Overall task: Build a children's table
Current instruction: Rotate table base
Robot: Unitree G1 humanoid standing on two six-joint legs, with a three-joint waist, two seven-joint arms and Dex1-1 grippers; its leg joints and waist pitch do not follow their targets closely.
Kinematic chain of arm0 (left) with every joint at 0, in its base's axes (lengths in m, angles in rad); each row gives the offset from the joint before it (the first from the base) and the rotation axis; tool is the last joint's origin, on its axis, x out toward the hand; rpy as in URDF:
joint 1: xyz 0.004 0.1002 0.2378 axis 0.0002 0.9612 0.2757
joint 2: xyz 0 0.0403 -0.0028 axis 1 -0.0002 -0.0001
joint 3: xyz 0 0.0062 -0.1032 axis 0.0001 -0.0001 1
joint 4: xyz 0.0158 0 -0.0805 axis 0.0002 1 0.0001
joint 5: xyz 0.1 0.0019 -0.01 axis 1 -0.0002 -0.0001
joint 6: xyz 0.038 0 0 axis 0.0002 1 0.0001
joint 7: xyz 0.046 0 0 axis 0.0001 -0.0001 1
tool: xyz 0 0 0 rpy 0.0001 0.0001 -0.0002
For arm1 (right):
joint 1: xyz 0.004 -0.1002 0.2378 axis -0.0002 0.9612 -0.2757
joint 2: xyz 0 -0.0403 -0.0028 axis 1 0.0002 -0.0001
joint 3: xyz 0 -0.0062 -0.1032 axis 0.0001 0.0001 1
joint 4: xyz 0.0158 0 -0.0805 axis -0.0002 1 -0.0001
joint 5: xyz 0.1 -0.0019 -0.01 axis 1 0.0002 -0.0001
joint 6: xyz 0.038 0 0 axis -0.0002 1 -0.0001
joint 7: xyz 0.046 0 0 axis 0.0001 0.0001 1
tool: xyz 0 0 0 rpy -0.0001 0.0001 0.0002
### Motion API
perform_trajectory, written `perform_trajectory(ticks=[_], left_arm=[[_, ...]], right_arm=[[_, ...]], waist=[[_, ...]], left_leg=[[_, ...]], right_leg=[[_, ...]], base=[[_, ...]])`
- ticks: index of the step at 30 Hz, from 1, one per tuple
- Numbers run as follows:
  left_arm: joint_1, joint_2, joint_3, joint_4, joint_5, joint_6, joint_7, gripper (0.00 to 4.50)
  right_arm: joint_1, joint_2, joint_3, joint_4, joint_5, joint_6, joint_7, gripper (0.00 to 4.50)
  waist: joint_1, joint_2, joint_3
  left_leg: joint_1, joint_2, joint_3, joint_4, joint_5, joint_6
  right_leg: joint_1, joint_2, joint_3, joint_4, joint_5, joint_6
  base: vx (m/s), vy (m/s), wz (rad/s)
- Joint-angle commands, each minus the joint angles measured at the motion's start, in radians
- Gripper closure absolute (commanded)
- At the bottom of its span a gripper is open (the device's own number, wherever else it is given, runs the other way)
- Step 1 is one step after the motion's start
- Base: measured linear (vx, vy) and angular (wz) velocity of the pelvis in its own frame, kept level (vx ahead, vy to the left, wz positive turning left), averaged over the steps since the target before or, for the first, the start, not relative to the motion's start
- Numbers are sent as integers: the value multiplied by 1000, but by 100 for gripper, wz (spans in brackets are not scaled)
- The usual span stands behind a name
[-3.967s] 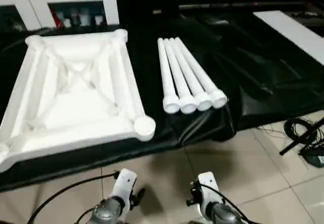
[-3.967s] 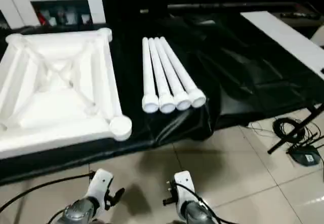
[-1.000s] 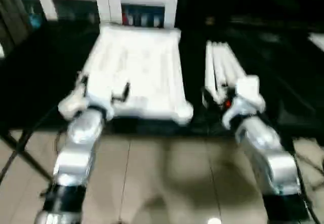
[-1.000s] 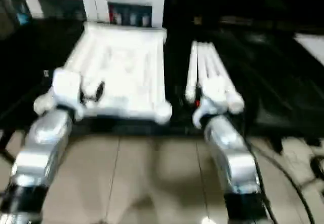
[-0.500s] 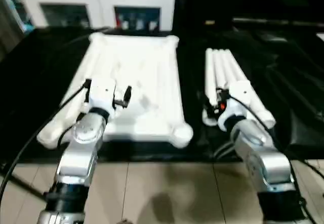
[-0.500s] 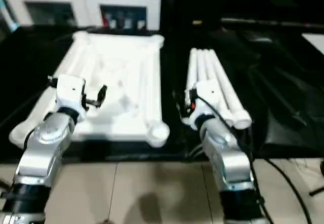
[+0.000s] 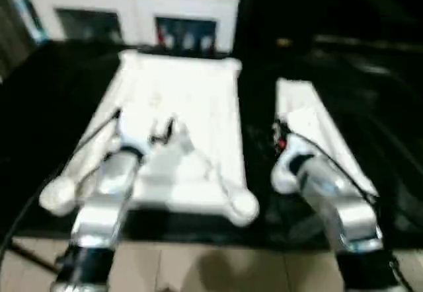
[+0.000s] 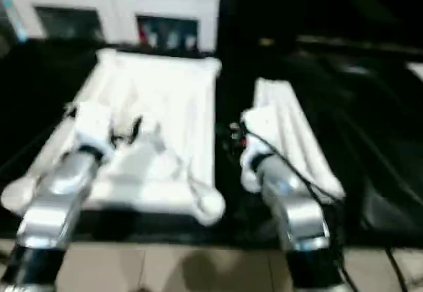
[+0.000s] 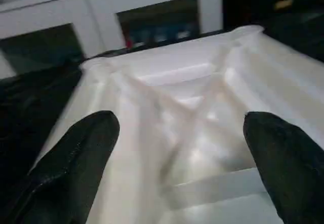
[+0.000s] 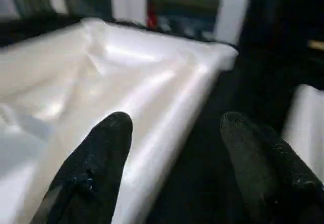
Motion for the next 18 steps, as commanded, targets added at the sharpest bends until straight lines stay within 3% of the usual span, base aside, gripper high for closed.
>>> perform_trajectory(ticks=[1,2,3,4,5,6,7,8,9,10,11,12,13,14,17,18], left_arm=[[3,-12,-31,-38,-11,9,-29,0],[11,-11,-30,-44,-23,1,-40,0],[23,-16,-22,-53,-50,-10,-57,0],[29,-18,-18,-56,-64,-14,-66,0],[38,-21,-12,-60,-84,-18,-80,0],[54,-20,-8,-60,-115,-38,-118,0],[69,-3,-21,-61,-129,-61,-166,0],[83,18,-36,-64,-137,-82,-213,0],[95,45,-57,-74,-145,-98,-269,0],[109,81,-78,-98,-173,-93,-351,0],[119,104,-90,-115,-195,-86,-404,0],[122,139,-111,-135,-214,-79,-477,0],[122,139,-111,-135,-214,-79,-477,0],[111,176,-136,-152,-232,-49,-549,0],[73,267,-215,-169,-266,12,-724,0],[67,277,-225,-167,-266,11,-744,0]], right_arm=[[9,-17,-44,-11,17,13,18,142],[12,-34,-28,-15,6,6,39,142],[18,-55,-8,-21,-5,-4,68,142],[24,-63,-1,-24,-4,-10,82,142],[32,-69,4,-28,1,-18,99,142],[46,-86,15,-34,2,-43,130,142],[59,-106,24,-39,-4,-71,156,142],[71,-121,29,-44,-6,-94,179,142],[81,-128,24,-52,13,-98,207,142],[92,-143,13,-69,50,-90,256,142],[100,-152,6,-82,77,-82,288,142],[103,-176,-6,-101,129,-48,349,142],[103,-176,-6,-101,129,-48,349,142],[97,-212,-19,-117,173,-17,413,142],[85,-323,-43,-143,248,37,569,142],[82,-337,-44,-144,256,42,586,142]], waist=[[-16,-14,-66],[-10,-29,-67],[8,-74,-64],[30,-78,-67],[37,-73,-63],[38,-65,-61],[38,-58,-59],[27,-39,-51],[19,-24,-52],[14,-24,-49],[13,-26,-42],[13,-25,-29],[15,-28,-24],[23,-31,-23],[34,-32,-12],[32,-35,-10]], left_leg=[[107,177,-73,-83,364,434],[87,139,-49,-64,391,389],[4,43,16,-1,226,255],[-23,27,35,31,116,191],[-31,68,32,19,81,73],[-35,75,42,-20,135,-9],[-29,87,43,-36,147,-24],[-10,117,39,-55,130,-32],[14,147,31,-67,62,-27],[18,153,32,-72,21,-18],[23,164,41,-82,-65,-1],[26,171,56,-92,-196,-10],[32,170,64,-95,-268,-18],[41,168,78,-95,-345,-41],[53,171,100,-99,-401,-73],[48,171,102,-103,-414,-85]], right_leg=[[-87,-55,65,-53,147,79],[-73,-73,88,-104,248,52],[2,-140,154,-190,352,75],[50,-179,188,-194,408,44],[68,-204,176,-175,566,-9],[76,-146,128,-154,658,-54],[65,-123,114,-153,668,-67],[44,-100,94,-153,572,-126],[34,-95,80,-159,388,-188],[30,-96,80,-163,318,-209],[25,-101,80,-174,206,-240],[16,-106,84,-190,62,-258],[13,-109,86,-199,-26,-258],[6,-112,91,-210,-159,-239],[-16,-114,93,-228,-327,-182],[-15,-116,93,-231,-378,-158]], base=[[88,-24,4],[75,-59,13],[75,-59,13],[70,-51,17],[0,0,0],[0,0,0],[0,0,0],[0,0,0],[0,0,0],[0,0,0],[-52,6,9],[-52,6,9],[-62,8,13],[-64,7,17],[-65,4,16],[-66,4,12]])
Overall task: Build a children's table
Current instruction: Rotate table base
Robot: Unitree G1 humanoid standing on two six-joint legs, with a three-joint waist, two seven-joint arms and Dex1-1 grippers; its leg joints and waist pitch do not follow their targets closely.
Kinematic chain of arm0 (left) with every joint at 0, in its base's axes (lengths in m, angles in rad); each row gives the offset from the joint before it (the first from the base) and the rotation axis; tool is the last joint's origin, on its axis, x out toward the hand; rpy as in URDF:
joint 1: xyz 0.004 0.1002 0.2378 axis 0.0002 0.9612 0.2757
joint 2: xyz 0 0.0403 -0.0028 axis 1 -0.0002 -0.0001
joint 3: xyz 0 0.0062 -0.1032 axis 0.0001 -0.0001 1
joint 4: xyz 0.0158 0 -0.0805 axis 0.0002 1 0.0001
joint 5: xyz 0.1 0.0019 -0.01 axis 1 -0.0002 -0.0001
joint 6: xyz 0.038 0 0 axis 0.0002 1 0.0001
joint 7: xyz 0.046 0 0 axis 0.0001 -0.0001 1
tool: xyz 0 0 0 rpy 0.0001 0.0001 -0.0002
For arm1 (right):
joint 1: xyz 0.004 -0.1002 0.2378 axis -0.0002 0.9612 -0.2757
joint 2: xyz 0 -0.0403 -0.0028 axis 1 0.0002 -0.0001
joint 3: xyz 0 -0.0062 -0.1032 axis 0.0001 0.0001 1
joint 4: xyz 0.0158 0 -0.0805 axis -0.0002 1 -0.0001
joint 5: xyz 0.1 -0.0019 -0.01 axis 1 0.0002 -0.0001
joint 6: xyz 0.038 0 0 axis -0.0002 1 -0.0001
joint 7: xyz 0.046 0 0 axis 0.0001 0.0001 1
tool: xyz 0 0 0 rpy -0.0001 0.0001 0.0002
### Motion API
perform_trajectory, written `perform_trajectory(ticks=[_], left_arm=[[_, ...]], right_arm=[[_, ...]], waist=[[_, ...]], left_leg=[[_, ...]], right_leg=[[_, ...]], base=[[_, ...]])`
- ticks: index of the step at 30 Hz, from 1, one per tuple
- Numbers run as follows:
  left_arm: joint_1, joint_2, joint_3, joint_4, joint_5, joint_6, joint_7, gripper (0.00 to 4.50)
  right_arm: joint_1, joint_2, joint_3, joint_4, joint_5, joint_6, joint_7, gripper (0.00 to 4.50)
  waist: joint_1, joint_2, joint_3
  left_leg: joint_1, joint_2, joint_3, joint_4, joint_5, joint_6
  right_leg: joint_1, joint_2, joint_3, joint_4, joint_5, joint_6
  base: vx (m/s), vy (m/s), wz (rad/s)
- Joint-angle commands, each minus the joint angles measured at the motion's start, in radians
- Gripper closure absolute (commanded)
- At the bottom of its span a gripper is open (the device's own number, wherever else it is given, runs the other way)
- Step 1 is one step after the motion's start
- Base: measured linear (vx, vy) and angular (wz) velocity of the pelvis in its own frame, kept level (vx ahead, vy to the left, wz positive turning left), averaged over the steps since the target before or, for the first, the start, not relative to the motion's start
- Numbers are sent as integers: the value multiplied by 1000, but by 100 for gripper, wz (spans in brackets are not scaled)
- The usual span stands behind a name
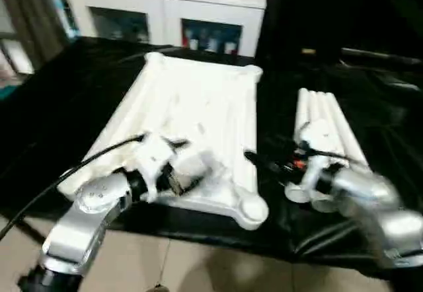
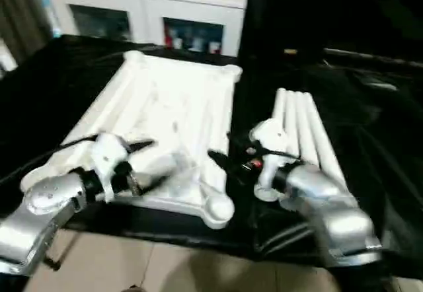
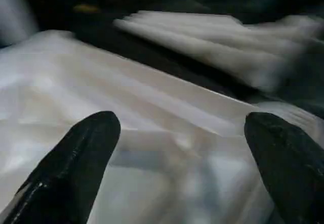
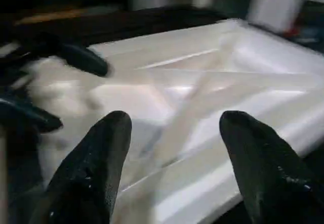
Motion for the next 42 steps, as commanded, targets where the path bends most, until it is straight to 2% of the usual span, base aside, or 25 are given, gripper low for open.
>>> perform_trajectory(ticks=[1,2,3,4,5,7,8,9,10,11,12,13,14,15,18,20,21,22,23,24,26,31,32,37,42], left_arm=[[-35,41,-72,-2,-7,28,-125,0],[-39,50,-83,1,-2,27,-140,0],[-51,73,-115,11,19,18,-179,16],[-54,79,-123,14,28,18,-186,26],[-69,106,-160,29,78,16,-213,26],[-80,131,-192,37,121,28,-230,26],[-87,139,-204,43,135,25,-230,48],[-95,141,-215,55,149,14,-225,62],[-99,135,-218,66,152,9,-216,69],[-108,130,-223,80,151,7,-215,71],[-108,130,-223,80,151,7,-215,78],[-116,130,-230,87,160,16,-211,93],[-122,131,-236,92,169,21,-210,115],[-128,133,-244,94,177,26,-213,115],[-133,124,-246,98,183,51,-220,144],[-134,120,-250,103,183,53,-226,159],[-137,121,-255,105,185,52,-229,165],[-143,122,-265,112,191,49,-236,176],[-145,120,-267,115,191,50,-239,189],[-147,119,-268,117,190,50,-239,189],[-151,113,-271,131,188,50,-240,205],[-155,104,-274,166,197,24,-249,249],[-155,101,-274,176,199,15,-249,269],[-158,90,-278,232,203,-35,-245,304],[-164,82,-279,284,220,-91,-246,338]], right_arm=[[-16,-71,-19,-24,33,35,111,142],[-16,-88,-14,-26,31,38,130,142],[-14,-137,2,-32,22,47,181,139],[-14,-147,7,-32,17,45,190,139],[-16,-186,26,-36,-3,43,223,139],[-16,-214,37,-44,-5,58,242,139],[-14,-233,43,-52,1,69,253,139],[-10,-255,50,-62,6,80,267,139],[-4,-271,56,-70,2,81,276,139],[3,-284,60,-77,-8,79,283,139],[3,-284,60,-77,-8,79,283,139],[7,-287,64,-79,-18,75,281,139],[9,-288,66,-80,-24,74,281,139],[14,-289,68,-85,-25,75,279,139],[31,-289,69,-107,-31,86,271,139],[37,-287,71,-105,-37,77,255,139],[38,-285,75,-101,-41,73,252,139],[42,-279,83,-92,-49,63,245,139],[43,-277,88,-90,-52,61,244,139],[44,-276,91,-91,-53,62,246,139],[45,-271,87,-101,-37,75,253,139],[58,-286,80,-123,-18,89,283,139],[60,-290,82,-124,-17,88,287,139],[62,-296,95,-122,-24,83,292,139],[56,-299,97,-113,-33,80,298,139]], waist=[[-6,-4,-31],[-1,0,-36],[-5,1,-35],[-5,0,-37],[-9,0,-38],[-9,-2,-40],[-12,-5,-42],[-13,5,-45],[-12,3,-47],[-10,3,-49],[-10,3,-53],[-8,8,-56],[-8,7,-60],[-8,7,-64],[-3,9,-68],[-2,15,-65],[-3,12,-62],[-3,13,-58],[-3,19,-56],[-4,16,-54],[-4,16,-51],[-5,17,-49],[-5,17,-50],[-5,14,-50],[1,12,-45]], left_leg=[[23,96,-48,-113,-392,-43],[18,98,-51,-117,-357,-41],[13,99,-50,-119,-329,-38],[9,100,-51,-119,-314,-35],[6,101,-48,-118,-292,-30],[8,101,-46,-114,-266,-18],[0,100,-47,-113,-232,-9],[-5,101,-49,-113,-202,-3],[0,102,-47,-110,-191,0],[7,102,-40,-104,-171,9],[1,101,-39,-101,-134,21],[0,102,-39,-100,-107,27],[0,102,-37,-96,-56,43],[0,102,-35,-92,-8,63],[0,101,-30,-85,44,103],[-1,104,-30,-87,25,108],[0,105,-30,-90,-9,99],[2,106,-31,-93,-47,86],[2,106,-31,-95,-68,76],[5,108,-31,-98,-109,58],[5,108,-32,-100,-141,39],[4,106,-33,-102,-160,27],[4,107,-35,-103,-164,25],[6,107,-34,-103,-171,26],[10,107,-35,-105,-209,17]], right_leg=[[2,-95,54,-107,-505,-150],[8,-97,54,-101,-500,-137],[11,-96,54,-101,-464,-141],[15,-97,55,-99,-446,-144],[16,-98,55,-98,-415,-155],[16,-100,58,-97,-400,-162],[23,-102,58,-94,-377,-171],[29,-100,55,-91,-343,-180],[27,-99,55,-89,-316,-186],[21,-97,57,-86,-259,-211],[30,-99,56,-79,-198,-235],[32,-99,55,-74,-155,-248],[33,-94,51,-67,-62,-266],[35,-93,50,-57,27,-288],[36,-94,48,-47,138,-326],[35,-95,46,-51,122,-337],[36,-95,45,-55,76,-337],[34,-95,46,-60,21,-332],[34,-96,46,-62,-8,-329],[33,-96,47,-67,-57,-324],[34,-97,50,-72,-104,-313],[32,-96,52,-77,-158,-287],[33,-98,52,-77,-162,-283],[29,-98,52,-80,-172,-281],[24,-99,53,-88,-268,-257]], base=[[0,0,0],[0,0,0],[0,0,0],[0,0,0],[0,0,0],[0,0,0],[0,0,0],[0,0,0],[0,0,0],[55,-7,1],[55,-7,1],[59,-5,-2],[56,-1,-3],[56,-1,-3],[0,0,0],[0,0,0],[0,0,0],[0,0,0],[0,0,0],[0,0,0],[0,0,0],[0,0,0],[0,0,0],[0,0,0],[0,0,0]])
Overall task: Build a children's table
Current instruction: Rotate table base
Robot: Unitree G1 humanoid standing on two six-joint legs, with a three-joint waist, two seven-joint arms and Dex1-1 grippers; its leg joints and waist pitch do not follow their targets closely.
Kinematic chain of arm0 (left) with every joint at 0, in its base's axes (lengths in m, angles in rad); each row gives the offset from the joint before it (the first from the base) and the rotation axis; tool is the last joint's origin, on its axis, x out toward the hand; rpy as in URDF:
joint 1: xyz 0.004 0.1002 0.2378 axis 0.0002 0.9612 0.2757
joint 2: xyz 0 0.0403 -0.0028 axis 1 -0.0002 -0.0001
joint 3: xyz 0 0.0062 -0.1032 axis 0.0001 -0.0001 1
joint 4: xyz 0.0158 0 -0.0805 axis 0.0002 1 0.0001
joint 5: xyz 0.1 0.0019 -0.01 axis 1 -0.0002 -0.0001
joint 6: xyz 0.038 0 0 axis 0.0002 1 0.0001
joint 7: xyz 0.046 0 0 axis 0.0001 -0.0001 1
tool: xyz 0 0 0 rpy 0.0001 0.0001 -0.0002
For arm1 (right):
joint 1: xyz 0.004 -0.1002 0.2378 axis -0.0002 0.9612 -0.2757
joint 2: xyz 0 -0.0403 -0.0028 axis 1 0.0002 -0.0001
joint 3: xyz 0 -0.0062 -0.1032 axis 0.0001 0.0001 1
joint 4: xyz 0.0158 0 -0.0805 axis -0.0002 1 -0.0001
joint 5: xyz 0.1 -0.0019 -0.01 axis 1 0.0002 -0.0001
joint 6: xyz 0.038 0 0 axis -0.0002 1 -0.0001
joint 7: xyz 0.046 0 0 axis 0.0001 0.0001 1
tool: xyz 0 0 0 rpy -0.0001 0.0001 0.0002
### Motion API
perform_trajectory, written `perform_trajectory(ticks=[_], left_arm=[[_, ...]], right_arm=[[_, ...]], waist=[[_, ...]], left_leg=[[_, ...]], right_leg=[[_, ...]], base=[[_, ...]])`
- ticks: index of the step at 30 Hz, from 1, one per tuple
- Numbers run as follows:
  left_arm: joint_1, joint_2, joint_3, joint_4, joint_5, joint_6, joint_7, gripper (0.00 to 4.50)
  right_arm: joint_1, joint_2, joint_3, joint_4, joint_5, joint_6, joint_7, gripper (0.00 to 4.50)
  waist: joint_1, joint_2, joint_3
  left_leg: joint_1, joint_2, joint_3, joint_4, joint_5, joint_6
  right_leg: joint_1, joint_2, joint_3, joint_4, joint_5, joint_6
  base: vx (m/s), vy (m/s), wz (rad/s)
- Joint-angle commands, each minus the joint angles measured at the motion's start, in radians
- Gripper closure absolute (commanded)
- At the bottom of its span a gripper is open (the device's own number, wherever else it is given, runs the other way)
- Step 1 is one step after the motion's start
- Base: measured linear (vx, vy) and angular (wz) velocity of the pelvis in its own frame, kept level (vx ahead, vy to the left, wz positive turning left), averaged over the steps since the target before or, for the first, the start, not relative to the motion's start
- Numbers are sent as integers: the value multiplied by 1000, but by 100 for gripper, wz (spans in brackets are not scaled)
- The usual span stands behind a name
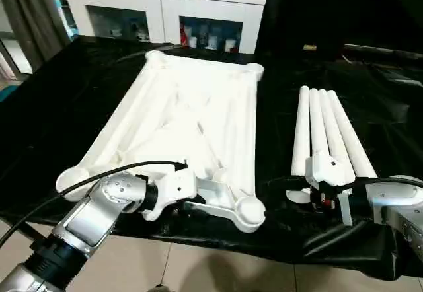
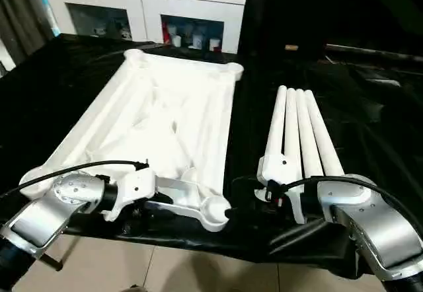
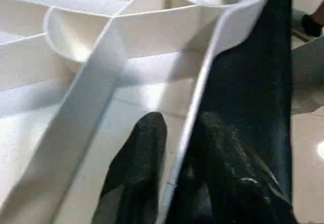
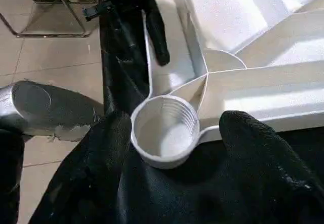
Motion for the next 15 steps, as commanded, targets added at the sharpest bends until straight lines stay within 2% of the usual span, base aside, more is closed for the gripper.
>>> perform_trajectory(ticks=[1,3,8,9,10,15], left_arm=[[-11,-9,-31,39,29,-45,-13,349],[-14,-10,-33,47,33,-57,-14,355],[-22,-17,-28,61,40,-70,-4,371],[-29,-19,-26,60,46,-66,0,372],[-31,-19,-24,59,48,-63,3,372],[-35,-28,8,49,69,20,70,374]], right_arm=[[-9,-17,-2,1,-9,2,15,139],[-9,-19,-1,2,-10,2,16,139],[-9,-21,2,5,-14,-2,13,139],[-9,-18,3,5,-16,-2,10,139],[-9,-17,4,4,-16,-2,9,139],[-7,-7,5,4,-22,-4,-5,139]], waist=[[-1,-1,-43],[0,2,-45],[1,0,-46],[3,4,-45],[2,3,-45],[2,3,-44]], left_leg=[[12,100,-44,-103,-223,11],[13,102,-46,-105,-231,1],[10,101,-45,-105,-222,3],[12,102,-44,-105,-225,1],[12,101,-45,-105,-229,1],[10,102,-47,-107,-233,-6]], right_leg=[[23,-100,55,-91,-282,-244],[22,-100,55,-91,-281,-236],[24,-103,56,-90,-272,-233],[22,-103,56,-91,-276,-233],[22,-102,56,-92,-282,-232],[22,-103,56,-92,-298,-227]], base=[[0,0,0],[0,0,0],[0,0,0],[0,0,0],[0,0,0],[0,0,0]])
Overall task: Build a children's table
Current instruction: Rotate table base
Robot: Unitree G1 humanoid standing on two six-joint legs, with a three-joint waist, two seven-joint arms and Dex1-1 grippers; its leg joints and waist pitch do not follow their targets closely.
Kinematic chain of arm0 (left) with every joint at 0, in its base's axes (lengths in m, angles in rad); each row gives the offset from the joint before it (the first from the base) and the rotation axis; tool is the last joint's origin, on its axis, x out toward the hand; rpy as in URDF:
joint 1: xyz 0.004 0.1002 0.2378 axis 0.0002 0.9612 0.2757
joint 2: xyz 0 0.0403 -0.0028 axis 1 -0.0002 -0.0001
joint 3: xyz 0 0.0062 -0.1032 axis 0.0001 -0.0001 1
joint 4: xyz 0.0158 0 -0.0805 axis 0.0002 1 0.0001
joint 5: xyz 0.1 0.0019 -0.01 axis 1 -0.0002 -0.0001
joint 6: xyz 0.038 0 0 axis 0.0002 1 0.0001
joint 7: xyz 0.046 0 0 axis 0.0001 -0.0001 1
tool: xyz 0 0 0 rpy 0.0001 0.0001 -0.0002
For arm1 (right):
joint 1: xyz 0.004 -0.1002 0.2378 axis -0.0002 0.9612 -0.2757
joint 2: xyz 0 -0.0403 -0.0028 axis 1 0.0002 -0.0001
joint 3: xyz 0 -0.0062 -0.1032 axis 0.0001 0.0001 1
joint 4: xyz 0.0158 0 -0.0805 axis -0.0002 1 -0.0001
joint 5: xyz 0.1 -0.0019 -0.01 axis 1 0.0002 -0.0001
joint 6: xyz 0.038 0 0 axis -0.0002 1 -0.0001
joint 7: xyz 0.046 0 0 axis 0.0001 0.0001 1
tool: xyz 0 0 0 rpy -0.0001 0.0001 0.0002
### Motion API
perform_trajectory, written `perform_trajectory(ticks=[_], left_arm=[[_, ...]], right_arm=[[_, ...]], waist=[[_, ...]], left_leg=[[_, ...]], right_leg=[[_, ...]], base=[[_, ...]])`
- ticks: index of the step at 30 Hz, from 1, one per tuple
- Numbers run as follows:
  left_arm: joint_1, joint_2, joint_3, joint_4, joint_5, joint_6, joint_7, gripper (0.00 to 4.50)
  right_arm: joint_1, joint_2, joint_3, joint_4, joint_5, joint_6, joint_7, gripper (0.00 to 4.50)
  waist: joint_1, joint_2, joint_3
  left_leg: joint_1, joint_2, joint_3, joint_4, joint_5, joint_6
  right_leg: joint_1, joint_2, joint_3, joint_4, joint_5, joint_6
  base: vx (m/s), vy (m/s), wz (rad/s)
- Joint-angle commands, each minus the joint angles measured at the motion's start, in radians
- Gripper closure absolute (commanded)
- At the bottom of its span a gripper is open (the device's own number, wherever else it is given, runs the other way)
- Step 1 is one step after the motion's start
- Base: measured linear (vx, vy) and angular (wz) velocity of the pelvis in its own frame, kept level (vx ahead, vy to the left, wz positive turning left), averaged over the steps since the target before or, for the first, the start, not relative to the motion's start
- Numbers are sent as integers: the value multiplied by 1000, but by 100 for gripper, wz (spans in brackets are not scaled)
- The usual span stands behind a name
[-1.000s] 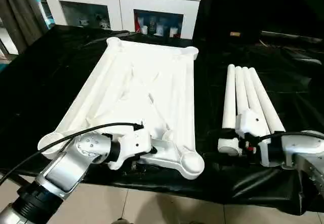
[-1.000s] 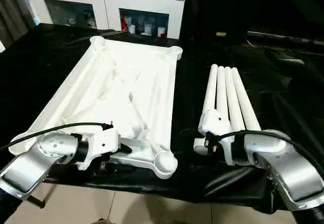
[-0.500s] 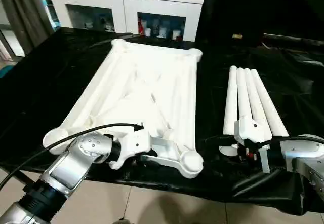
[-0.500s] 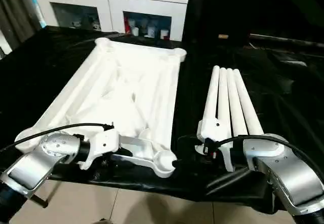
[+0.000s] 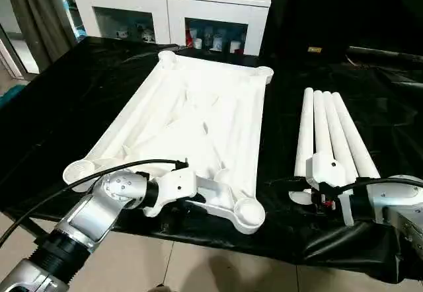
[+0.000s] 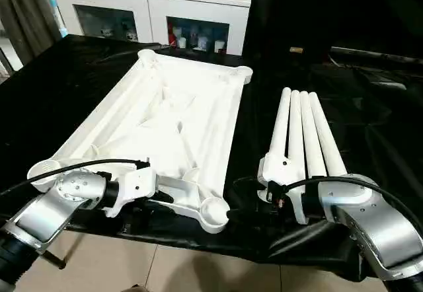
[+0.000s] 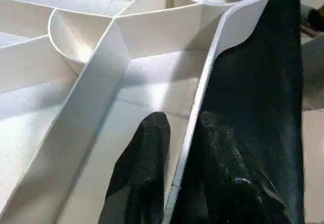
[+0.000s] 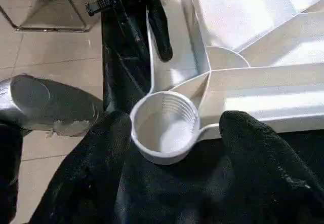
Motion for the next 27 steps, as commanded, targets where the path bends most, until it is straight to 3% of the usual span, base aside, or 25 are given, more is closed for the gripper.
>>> perform_trajectory(ticks=[1,3,6,9,10,13,16,18,21,25,26,27], left_arm=[[-9,-5,27,11,36,64,73,374],[-10,-13,42,8,46,106,111,374],[-18,-15,39,7,75,133,136,374],[-21,-18,37,6,91,159,152,375],[-20,-18,38,5,92,165,156,375],[-8,-8,41,-18,113,217,194,377],[4,9,55,-31,120,252,213,379],[12,22,72,-42,120,282,225,380],[23,39,84,-64,125,306,228,396],[52,48,100,-120,108,323,219,419],[59,48,101,-129,95,288,211,424],[65,43,104,-133,78,225,206,430]], right_arm=[[-7,2,3,5,-11,-3,-6,139],[-7,4,4,11,-19,-9,-10,139],[-15,9,6,21,-29,-14,-16,139],[-26,13,11,31,-39,-19,-22,139],[-27,13,11,31,-39,-19,-23,139],[-34,17,13,42,-50,-23,-32,139],[-39,22,13,49,-58,-28,-34,139],[-43,30,11,56,-63,-29,-40,139],[-48,34,13,62,-68,-32,-43,139],[-53,42,18,70,-75,-40,-50,139],[-55,46,19,73,-78,-44,-53,139],[-59,51,20,75,-80,-46,-56,139]], waist=[[-5,1,-45],[-10,-4,-46],[-20,-5,-45],[-23,-7,-46],[-24,-7,-47],[-24,-6,-51],[-26,-5,-51],[-37,-6,-50],[-45,-7,-49],[-49,-5,-48],[-48,-5,-48],[-46,-11,-48]], left_leg=[[9,102,-48,-106,-232,-8],[5,100,-49,-105,-225,-2],[-5,97,-52,-105,-206,11],[-1,96,-51,-102,-207,18],[-1,96,-50,-101,-199,20],[-4,97,-47,-98,-121,47],[-6,97,-47,-98,-119,55],[-12,96,-50,-100,-125,58],[-9,94,-48,-97,-135,61],[-6,96,-48,-98,-147,58],[-5,97,-47,-98,-146,59],[-5,97,-46,-98,-142,66]], right_leg=[[21,-102,56,-90,-294,-229],[24,-103,55,-90,-295,-230],[30,-102,53,-91,-305,-223],[24,-103,53,-97,-341,-212],[24,-103,54,-97,-332,-215],[28,-98,52,-84,-182,-250],[32,-100,50,-80,-168,-263],[35,-99,48,-81,-183,-264],[33,-98,50,-85,-202,-266],[29,-99,50,-88,-227,-269],[29,-98,50,-88,-222,-271],[28,-97,50,-89,-214,-271]], base=[[0,0,0],[0,0,0],[0,0,0],[0,0,0],[0,0,0],[0,0,0],[0,0,0],[0,0,0],[0,0,0],[0,0,0],[0,0,0],[0,0,0]])
